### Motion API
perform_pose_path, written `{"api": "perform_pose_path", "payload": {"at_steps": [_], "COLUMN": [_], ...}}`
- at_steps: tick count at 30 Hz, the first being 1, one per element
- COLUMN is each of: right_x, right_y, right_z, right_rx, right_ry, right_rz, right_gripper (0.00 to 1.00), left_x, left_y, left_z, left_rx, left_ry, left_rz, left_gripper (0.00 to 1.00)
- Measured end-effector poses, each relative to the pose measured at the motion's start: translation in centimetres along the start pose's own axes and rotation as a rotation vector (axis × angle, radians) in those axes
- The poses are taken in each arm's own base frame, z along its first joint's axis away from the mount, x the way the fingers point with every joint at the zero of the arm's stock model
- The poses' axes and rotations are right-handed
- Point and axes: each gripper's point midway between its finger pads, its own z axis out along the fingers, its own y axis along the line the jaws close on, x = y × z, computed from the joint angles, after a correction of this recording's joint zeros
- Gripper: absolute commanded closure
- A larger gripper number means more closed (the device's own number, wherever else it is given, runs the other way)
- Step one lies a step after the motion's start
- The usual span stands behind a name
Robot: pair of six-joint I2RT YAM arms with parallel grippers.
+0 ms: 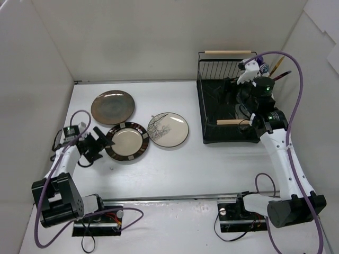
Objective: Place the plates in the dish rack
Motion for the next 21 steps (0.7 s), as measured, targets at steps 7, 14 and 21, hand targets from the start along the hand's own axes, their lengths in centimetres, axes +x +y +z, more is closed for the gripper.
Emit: {"api": "perform_pose_path", "payload": {"at_steps": [7, 14, 21], "right_x": [1.7, 2.6, 3.6], "right_y": [5.2, 8.4, 9.3], "right_z": [1.7, 2.7, 2.9], "right_rx": [-0.172, -0.267, -0.299], "right_ry": [0.060, 0.085, 0.099], "right_rz": [0.027, 0.035, 0.036], "right_gripper": [0.30, 0.30, 0.30], "left_x": [2.9, 2.7, 3.2], "left_y": [2.0, 1.4, 1.5], "left_z": [0.8, 1.9, 3.5], "left_rx": [0.034, 0.121, 0.160], "left_ry": [0.045, 0.004, 0.033], "left_rz": [-0.136, -0.161, -0.224], "left_gripper": [0.17, 0.25, 0.34]}}
